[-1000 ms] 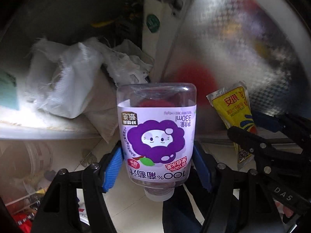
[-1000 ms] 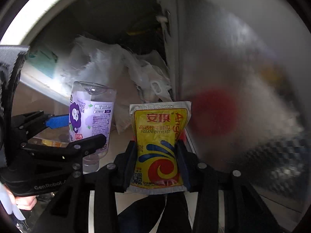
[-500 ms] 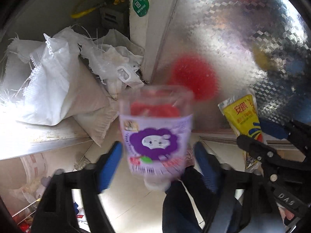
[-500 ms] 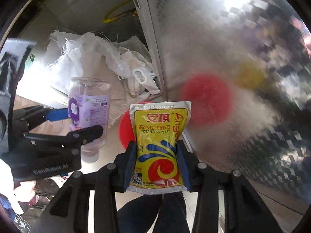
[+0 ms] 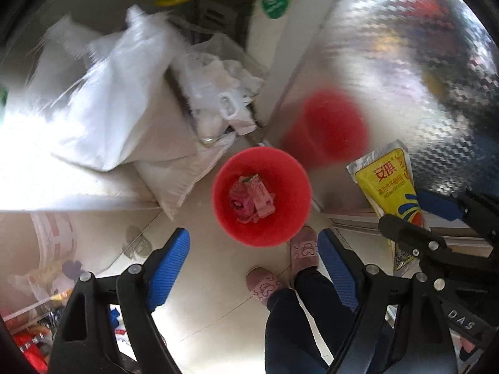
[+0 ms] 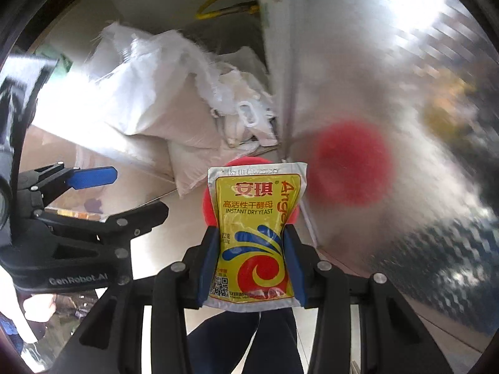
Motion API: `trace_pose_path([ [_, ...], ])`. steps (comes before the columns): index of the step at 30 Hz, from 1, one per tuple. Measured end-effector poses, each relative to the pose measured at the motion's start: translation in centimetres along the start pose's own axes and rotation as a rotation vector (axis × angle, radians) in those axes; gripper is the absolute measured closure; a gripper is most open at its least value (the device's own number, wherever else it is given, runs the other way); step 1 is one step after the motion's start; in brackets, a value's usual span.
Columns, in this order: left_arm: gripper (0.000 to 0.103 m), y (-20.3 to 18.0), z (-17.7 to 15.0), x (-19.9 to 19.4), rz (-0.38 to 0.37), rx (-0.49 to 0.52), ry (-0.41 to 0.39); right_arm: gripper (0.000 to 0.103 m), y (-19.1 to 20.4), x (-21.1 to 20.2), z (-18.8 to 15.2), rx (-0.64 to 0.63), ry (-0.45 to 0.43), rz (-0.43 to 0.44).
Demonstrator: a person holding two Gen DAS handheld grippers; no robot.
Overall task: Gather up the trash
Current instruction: 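Open the right gripper to drop the yeast sachet into the bin, then raise both grippers back up over the counter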
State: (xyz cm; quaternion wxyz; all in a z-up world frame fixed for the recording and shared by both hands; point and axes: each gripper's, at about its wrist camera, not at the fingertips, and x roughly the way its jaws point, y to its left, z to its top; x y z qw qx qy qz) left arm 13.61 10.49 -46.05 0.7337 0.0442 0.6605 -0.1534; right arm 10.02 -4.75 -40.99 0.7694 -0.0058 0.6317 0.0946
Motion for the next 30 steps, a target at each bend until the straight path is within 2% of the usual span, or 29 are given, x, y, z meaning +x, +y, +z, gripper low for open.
trace_pose_path([
  [5, 0.020, 2.2, -1.3, 0.1, 0.025, -0.085, 0.007, 0.063, 1.9, 0.9, 0.7, -0.071, 0.016, 0.010],
  [11, 0.020, 4.1, -2.3, 0.1, 0.074, -0.132, 0.006, 0.061, 3.6, 2.6, 1.5, -0.138, 0.049, 0.012],
  [17, 0.020, 5.2, -2.9, 0.7, 0.075, -0.179, 0.014, 0.059, 4.6, 3.1, 1.7, -0.202, 0.050, -0.003],
  [20, 0.020, 5.1, -3.2, 0.5, 0.079, -0.194, 0.013, 0.052, 4.8, 3.2, 1.7, -0.217, 0.050, -0.035],
  [22, 0.020, 5.0, -3.4, 0.1, 0.093, -0.199, 0.005, 0.041, 5.0, 2.7, 1.7, -0.226, 0.038, -0.050],
  [24, 0.020, 5.0, -3.7, -0.4, 0.096, -0.205, 0.002, 0.038, 5.2, 2.2, 1.8, -0.227, 0.027, -0.066],
  [30, 0.020, 4.9, -3.9, -3.8, 0.106, -0.223, -0.017, 0.037, 5.9, -0.4, 1.9, -0.235, 0.022, -0.085],
])
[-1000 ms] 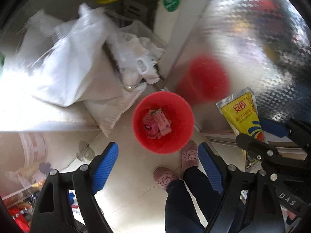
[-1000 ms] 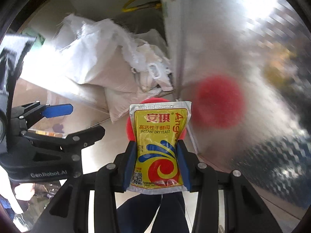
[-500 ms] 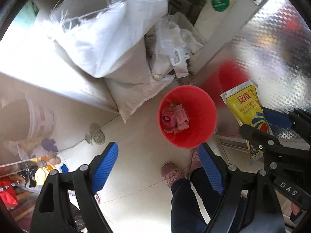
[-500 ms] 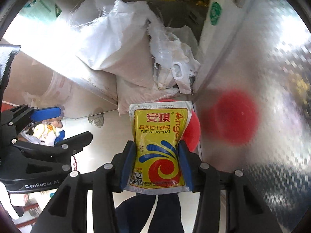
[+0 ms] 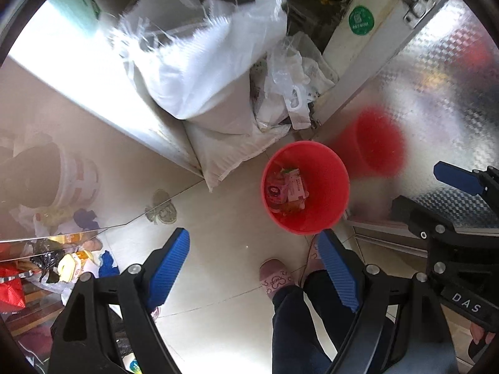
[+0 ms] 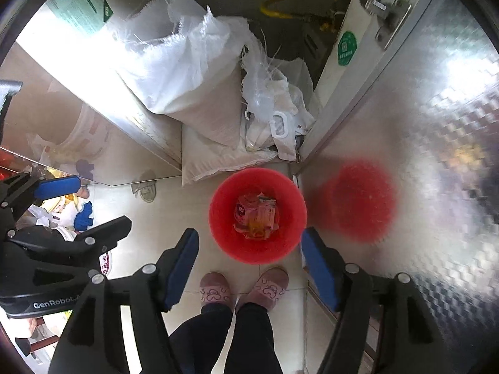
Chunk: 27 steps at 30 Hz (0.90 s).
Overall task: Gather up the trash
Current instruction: 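Raise both grippers back up over the counter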
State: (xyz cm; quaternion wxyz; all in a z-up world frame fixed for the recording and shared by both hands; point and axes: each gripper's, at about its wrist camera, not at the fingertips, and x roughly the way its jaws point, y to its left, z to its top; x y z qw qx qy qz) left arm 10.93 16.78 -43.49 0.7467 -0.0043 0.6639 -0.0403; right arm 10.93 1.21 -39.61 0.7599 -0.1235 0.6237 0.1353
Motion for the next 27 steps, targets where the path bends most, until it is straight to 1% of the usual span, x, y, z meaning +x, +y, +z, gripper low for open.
trace_pose_path([
  [3, 0.020, -0.1, 0.0, -3.5, -0.004, -0.004, -0.028, 0.037, 0.3, -2.9, 0.3, 0.015, -0.011, -0.006],
  [5, 0.020, -0.2, 0.0, -6.0, -0.005, -0.006, -0.054, 0.037, 0.5, -5.6, 0.5, 0.026, -0.035, -0.004],
  [7, 0.020, -0.3, -0.1, -8.9, -0.005, -0.003, -0.083, 0.037, 0.6, -8.3, 0.7, 0.035, -0.057, -0.020],
  [12, 0.020, -0.4, -0.5, -15.8, -0.022, -0.031, -0.147, 0.037, 0.9, -15.4, 0.8, 0.067, -0.125, -0.026],
  [17, 0.020, -0.7, -0.3, -21.9, -0.035, -0.032, -0.240, 0.037, 1.3, -21.3, 0.5, 0.073, -0.200, -0.047],
  [22, 0.020, -1.5, 0.6, -26.0, -0.041, 0.015, -0.314, 0.037, 1.0, -25.9, 0.4, 0.100, -0.291, -0.086],
  [25, 0.020, -2.2, 0.9, -27.7, -0.029, 0.037, -0.340, 0.037, 0.6, -27.2, 0.6, 0.125, -0.307, -0.089],
  [27, 0.020, -2.5, 1.3, -28.6, -0.037, 0.048, -0.354, 0.037, 0.3, -28.1, 0.7, 0.131, -0.323, -0.099],
])
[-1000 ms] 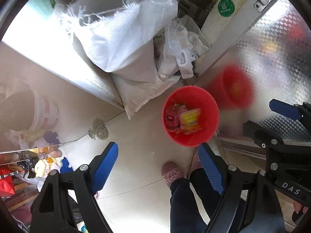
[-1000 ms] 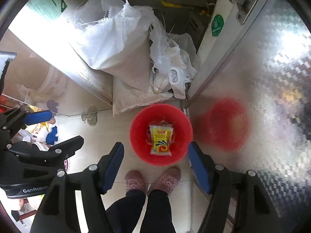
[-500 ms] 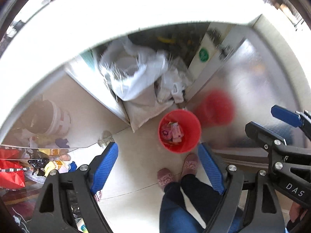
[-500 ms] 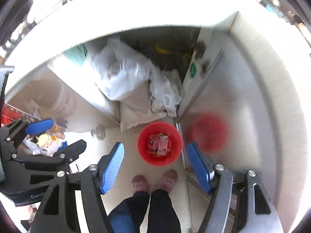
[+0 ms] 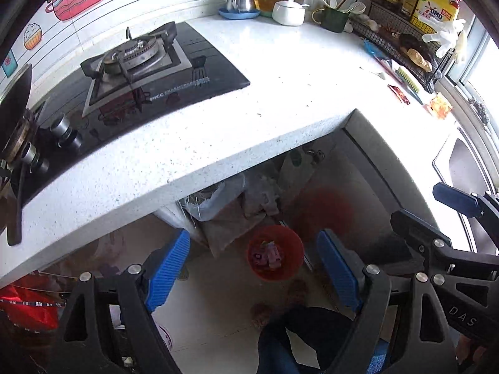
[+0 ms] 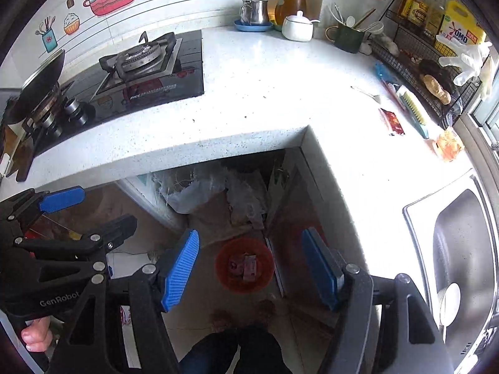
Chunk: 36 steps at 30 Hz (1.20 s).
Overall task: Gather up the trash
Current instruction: 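Raise both grippers back up over the counter, then reach the right gripper to the red sauce packet and grasp it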
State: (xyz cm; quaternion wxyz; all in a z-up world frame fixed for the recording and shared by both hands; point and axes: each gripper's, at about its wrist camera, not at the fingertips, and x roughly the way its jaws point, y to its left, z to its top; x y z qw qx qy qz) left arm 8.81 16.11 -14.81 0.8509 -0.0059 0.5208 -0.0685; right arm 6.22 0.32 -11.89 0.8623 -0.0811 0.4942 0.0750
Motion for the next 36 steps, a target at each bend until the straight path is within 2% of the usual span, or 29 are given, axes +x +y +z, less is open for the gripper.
trace_pose_path([
  [6, 0.020, -1.3, 2.4, -0.8, -0.036, 0.035, -0.023, 0.037, -1.7, -1.8, 1.5, 0.027, -0.048, -0.030],
  [14, 0.020, -4.2, 7.4, -0.1, -0.062, 0.116, -0.043, 0.037, -4.9, -1.7, 3.8, 0.103, -0.078, -0.065],
  [22, 0.020, -8.7, 14.0, 2.5, -0.068, 0.229, -0.057, 0.037, -9.7, -0.5, 7.6, 0.198, -0.085, -0.082],
  [27, 0.020, -11.5, 17.8, 4.8, -0.089, 0.261, -0.045, 0.037, -13.1, 0.7, 9.8, 0.245, -0.076, -0.103],
  [36, 0.020, -17.5, 23.0, 10.7, -0.114, 0.314, 0.013, 0.037, -19.8, 4.5, 12.5, 0.311, -0.004, -0.118],
])
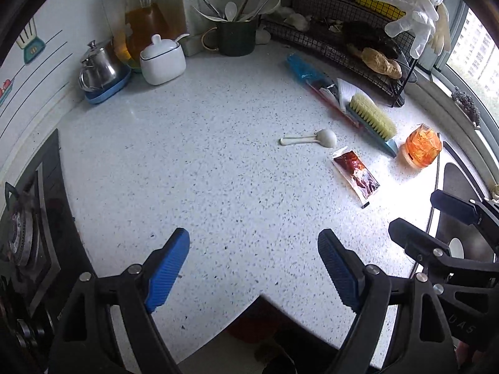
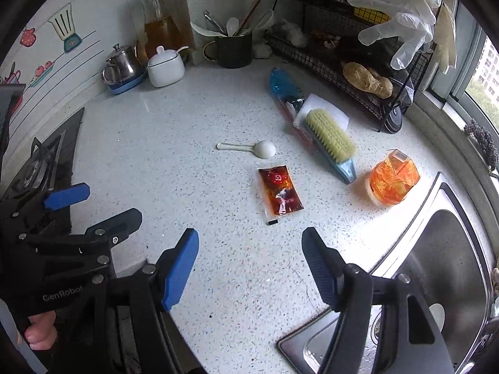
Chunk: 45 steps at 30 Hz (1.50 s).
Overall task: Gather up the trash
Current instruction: 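Reach the right gripper to the red sauce packet and grasp it, then grasp the white plastic spoon with the left gripper while the right holds the packet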
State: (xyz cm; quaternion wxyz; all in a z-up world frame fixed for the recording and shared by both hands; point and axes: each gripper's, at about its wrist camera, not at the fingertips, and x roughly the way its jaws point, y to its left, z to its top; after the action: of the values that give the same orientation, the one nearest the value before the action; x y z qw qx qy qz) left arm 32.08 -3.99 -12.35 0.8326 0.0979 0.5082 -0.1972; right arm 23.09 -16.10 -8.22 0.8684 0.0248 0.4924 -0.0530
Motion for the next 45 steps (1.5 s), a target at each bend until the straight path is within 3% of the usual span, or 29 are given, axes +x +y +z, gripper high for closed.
trace_pose_path([
  [6, 0.020, -1.7, 2.8, 4.3, 0.034, 0.047, 0.057, 0.037, -2.7, 3.8, 1.4, 0.029, 0.065, 0.017],
  [12, 0.020, -1.8, 4.4, 7.5, 0.043, 0.030, 0.118, 0.037, -4.3, 7.1, 2.6, 0.032, 0.123, 0.059],
  [19, 0.020, -1.6, 4.9, 8.6, 0.073, 0.037, 0.140, 0.037, -4.4, 8.7, 3.4, 0.004, 0.171, 0.110],
  [23, 0.020, -1.1, 5.1, 9.3, 0.056, 0.026, 0.159, 0.037, -4.1, 8.8, 3.6, -0.026, 0.165, 0.095],
  [24, 0.020, -0.9, 5.1, 9.4, 0.048, 0.023, 0.163, 0.039, -4.0, 8.8, 3.7, -0.028, 0.163, 0.091],
  [27, 0.020, -0.7, 5.0, 9.5, 0.004, 0.033, 0.170, 0.059, -3.6, 8.4, 3.5, -0.031, 0.143, 0.067],
  [29, 0.020, -0.9, 4.9, 9.4, -0.031, 0.046, 0.174, 0.063, -3.7, 8.2, 3.3, -0.032, 0.136, 0.060],
  [31, 0.020, -1.0, 4.9, 9.3, -0.040, 0.070, 0.174, 0.083, -3.6, 7.9, 2.9, -0.039, 0.120, 0.034],
  [34, 0.020, -1.3, 5.0, 8.8, -0.042, 0.103, 0.163, 0.096, -3.8, 7.3, 2.2, -0.024, 0.115, 0.032],
  [38, 0.020, -1.6, 5.4, 8.0, -0.080, 0.143, 0.162, 0.098, -4.6, 6.3, 1.1, 0.046, 0.129, 0.061],
  [45, 0.020, -3.0, 7.8, 6.6, -0.118, 0.306, 0.139, 0.098, -6.1, 3.5, -0.2, 0.226, 0.099, 0.065],
])
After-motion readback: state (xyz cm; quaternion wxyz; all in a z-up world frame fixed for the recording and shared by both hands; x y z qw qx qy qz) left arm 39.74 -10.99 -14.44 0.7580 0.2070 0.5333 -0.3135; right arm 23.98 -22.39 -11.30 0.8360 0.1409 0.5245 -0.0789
